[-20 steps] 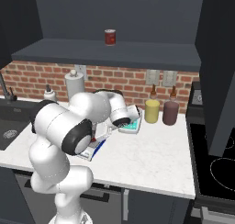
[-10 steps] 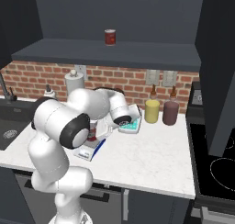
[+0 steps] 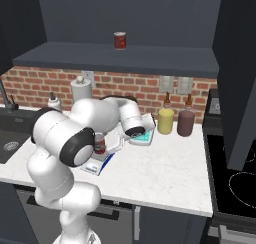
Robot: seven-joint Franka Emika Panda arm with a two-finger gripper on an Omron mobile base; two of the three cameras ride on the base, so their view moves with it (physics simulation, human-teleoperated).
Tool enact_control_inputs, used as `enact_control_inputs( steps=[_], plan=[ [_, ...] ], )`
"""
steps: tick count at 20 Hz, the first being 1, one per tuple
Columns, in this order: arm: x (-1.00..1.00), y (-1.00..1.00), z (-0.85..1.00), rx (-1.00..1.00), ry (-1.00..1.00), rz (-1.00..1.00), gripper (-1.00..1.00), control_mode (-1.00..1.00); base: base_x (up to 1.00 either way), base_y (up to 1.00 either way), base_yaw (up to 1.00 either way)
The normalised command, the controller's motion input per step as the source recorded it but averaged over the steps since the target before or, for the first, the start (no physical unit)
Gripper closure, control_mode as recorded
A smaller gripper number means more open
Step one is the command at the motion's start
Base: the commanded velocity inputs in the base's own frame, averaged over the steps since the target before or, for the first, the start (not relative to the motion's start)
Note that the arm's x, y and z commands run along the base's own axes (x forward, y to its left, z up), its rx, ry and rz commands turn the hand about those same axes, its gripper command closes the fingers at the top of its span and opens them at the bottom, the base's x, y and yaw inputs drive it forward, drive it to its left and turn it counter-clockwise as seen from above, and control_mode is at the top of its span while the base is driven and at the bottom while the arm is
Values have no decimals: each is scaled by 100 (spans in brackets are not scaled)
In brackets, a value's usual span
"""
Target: Pick the canned food and place it on the digital scale for weighing, and close the cabinet.
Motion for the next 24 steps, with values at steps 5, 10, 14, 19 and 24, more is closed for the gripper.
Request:
enact_control_inputs(
  steps=[5,10,14,19,24],
  plan=[
    [-15,-52,51,7,-17,0,-100,-100,0,0,0],
    [-68,-58,64,22,-47,-2,-100,-100,0,0,0],
    [-77,-39,35,34,-65,-4,-100,-100,0,0,0],
    [-46,-27,31,41,-64,-8,-100,-100,0,0,0],
    [-8,-36,64,42,-42,-4,-100,-100,0,0,0]
  ],
)
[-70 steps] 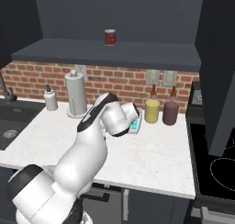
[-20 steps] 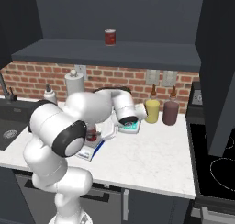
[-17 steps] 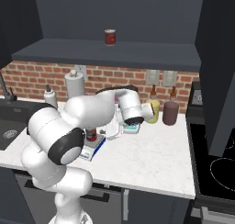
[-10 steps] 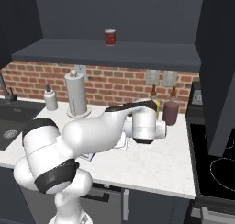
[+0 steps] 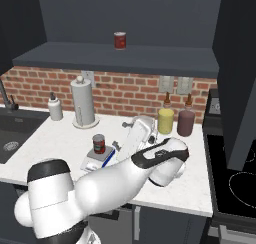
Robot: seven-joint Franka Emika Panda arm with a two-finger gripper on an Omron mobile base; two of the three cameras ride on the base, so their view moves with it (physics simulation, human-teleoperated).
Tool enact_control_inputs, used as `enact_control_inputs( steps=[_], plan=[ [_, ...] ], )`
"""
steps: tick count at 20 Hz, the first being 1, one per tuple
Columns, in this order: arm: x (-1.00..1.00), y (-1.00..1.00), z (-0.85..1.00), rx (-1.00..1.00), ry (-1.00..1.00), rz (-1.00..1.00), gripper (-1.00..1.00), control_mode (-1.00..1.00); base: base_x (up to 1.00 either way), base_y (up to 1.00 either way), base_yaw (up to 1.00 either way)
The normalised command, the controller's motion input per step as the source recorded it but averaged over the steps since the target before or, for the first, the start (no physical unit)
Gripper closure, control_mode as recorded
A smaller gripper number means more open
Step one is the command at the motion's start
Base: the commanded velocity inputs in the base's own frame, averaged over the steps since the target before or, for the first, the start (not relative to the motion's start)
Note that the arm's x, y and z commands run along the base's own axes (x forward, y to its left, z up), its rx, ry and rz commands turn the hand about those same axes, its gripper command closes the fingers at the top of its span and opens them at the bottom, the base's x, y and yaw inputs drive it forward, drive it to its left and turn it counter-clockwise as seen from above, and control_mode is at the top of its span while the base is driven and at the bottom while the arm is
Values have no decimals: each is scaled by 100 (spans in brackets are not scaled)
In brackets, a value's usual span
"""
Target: Pick the canned food and place it on the digital scale for weighing, and close the cabinet.
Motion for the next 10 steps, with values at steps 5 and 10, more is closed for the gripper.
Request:
enact_control_inputs(
  steps=[5,10],
  plan=[
    [-15,-86,46,56,-42,0,-100,-100,0,0,0],
    [-13,-79,73,38,-28,-3,-100,-100,0,0,0]
  ],
)
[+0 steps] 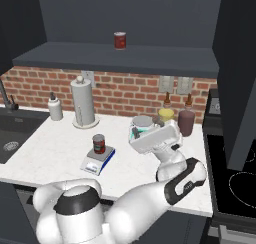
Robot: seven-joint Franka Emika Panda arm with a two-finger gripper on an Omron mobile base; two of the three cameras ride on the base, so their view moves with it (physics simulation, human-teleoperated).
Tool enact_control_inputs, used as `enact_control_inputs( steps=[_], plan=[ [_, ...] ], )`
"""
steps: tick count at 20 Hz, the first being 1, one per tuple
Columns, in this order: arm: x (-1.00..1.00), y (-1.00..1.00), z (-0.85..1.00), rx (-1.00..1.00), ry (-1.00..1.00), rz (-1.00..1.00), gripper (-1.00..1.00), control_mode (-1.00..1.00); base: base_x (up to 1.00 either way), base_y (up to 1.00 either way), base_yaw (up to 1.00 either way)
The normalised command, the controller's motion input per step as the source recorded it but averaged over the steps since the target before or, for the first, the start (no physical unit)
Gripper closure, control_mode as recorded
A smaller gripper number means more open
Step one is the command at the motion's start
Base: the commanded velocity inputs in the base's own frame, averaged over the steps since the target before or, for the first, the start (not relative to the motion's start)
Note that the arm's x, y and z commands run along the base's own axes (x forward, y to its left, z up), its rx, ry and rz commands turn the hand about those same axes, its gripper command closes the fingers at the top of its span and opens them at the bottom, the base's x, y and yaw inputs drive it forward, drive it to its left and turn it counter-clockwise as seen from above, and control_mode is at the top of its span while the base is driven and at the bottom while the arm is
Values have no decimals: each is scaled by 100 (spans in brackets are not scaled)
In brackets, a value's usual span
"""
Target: Pick the canned food and place it on the digital scale for weighing, and close the cabinet.
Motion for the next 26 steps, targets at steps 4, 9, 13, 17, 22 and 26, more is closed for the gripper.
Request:
enact_control_inputs(
  steps=[4,9,13,17,22,26],
  plan=[
    [-25,-85,72,32,0,-1,-100,-100,0,0,0],
    [-36,-97,28,28,16,-1,-100,-100,0,0,0],
    [-37,-87,18,19,31,-2,-100,-100,0,0,0],
    [-25,-77,14,13,38,0,-100,-100,0,0,0],
    [-7,-56,-1,4,41,0,-100,-100,0,0,0],
    [8,-46,0,5,38,1,-100,-100,0,0,0]
  ],
)
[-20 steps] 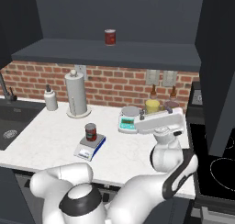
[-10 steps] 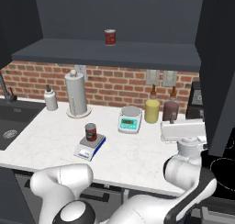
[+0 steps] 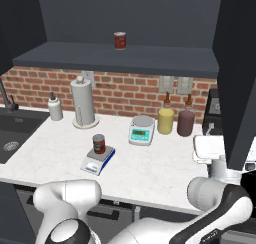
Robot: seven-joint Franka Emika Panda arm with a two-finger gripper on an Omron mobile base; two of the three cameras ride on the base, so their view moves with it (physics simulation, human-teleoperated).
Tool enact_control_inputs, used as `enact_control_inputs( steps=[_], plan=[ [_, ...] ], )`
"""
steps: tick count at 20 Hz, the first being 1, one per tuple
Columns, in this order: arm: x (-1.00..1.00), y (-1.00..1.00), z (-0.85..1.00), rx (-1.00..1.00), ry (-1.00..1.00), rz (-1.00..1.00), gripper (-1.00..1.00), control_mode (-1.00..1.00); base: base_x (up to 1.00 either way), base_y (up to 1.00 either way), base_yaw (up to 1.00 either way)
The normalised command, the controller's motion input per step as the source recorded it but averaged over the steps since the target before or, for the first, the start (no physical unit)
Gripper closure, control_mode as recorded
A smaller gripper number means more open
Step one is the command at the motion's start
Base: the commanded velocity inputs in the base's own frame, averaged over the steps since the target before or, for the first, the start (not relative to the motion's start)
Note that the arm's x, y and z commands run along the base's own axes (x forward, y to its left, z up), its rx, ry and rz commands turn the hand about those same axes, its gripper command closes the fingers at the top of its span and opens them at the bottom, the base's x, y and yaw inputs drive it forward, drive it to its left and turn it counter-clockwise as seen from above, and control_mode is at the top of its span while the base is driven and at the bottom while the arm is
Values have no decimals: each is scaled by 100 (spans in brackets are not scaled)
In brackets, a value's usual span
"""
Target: Pick the canned food and place it on the digital scale for weighing, and close the cabinet.
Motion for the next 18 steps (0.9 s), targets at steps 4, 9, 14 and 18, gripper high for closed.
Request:
enact_control_inputs(
  steps=[4,9,14,18],
  plan=[
    [24,-64,0,13,31,4,-100,-100,0,0,0],
    [19,-65,-1,22,22,6,-100,-100,0,0,0],
    [1,-42,1,31,2,5,-100,-100,0,0,0],
    [-4,-1,24,22,-9,5,-100,-100,0,0,0]
  ],
)
